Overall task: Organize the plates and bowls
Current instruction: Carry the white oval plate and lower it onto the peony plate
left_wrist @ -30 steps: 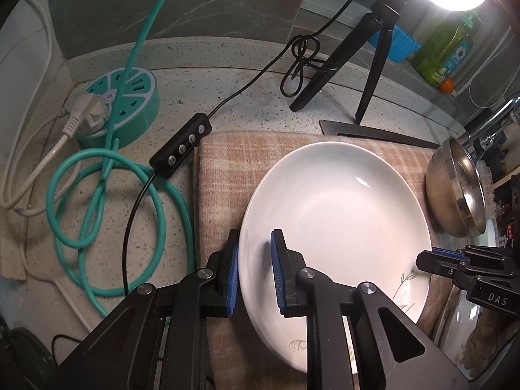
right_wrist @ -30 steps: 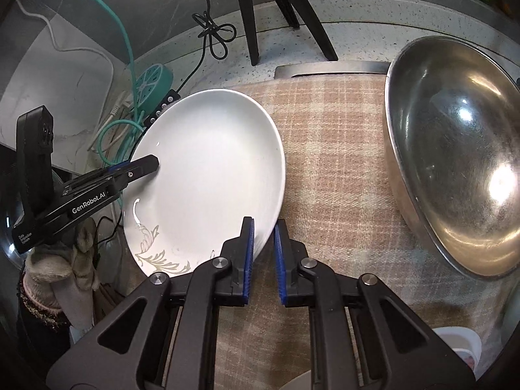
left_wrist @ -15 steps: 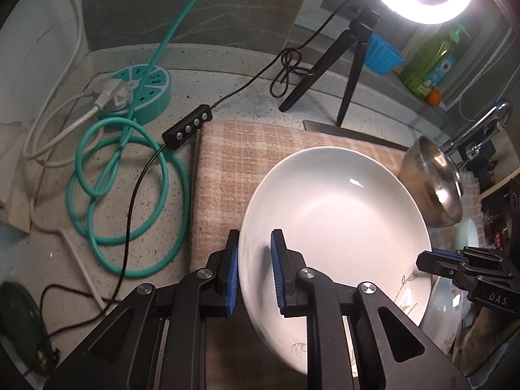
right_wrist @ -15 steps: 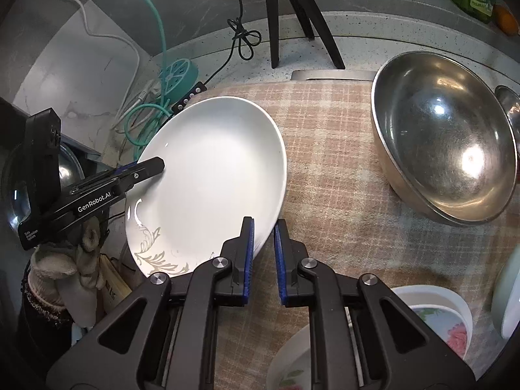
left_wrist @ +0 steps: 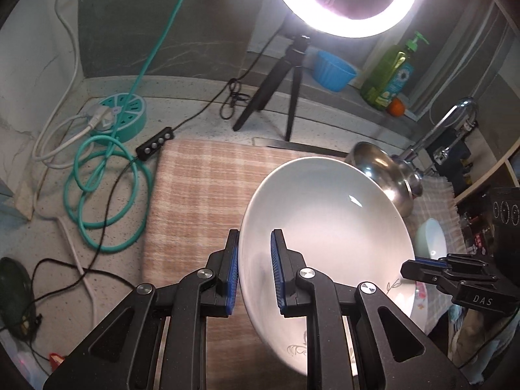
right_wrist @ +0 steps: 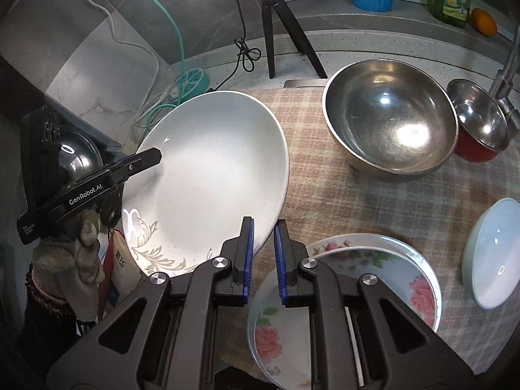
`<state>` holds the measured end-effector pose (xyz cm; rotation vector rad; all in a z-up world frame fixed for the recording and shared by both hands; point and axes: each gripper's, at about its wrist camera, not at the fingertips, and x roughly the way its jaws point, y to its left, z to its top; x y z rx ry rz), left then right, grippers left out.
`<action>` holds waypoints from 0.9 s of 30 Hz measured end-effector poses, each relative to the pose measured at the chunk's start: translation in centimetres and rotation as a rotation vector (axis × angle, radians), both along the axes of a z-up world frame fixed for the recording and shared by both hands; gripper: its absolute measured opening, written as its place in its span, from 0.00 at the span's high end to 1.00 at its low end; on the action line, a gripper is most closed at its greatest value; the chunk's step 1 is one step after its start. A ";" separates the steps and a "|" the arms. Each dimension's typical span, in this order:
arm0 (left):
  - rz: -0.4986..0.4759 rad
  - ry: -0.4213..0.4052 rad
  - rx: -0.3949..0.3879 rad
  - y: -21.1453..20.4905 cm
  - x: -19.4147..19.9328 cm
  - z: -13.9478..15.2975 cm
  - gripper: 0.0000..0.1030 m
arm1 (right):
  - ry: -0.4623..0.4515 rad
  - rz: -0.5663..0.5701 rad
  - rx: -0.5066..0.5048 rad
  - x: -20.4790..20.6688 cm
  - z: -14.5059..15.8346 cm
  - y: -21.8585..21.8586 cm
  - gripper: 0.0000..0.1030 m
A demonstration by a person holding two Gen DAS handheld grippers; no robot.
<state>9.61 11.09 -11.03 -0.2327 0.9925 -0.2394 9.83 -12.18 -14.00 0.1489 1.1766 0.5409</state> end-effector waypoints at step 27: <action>-0.056 0.087 -0.051 -12.5 -7.4 -3.2 0.84 | 0.097 -0.030 -0.056 -6.0 -2.8 -13.8 0.87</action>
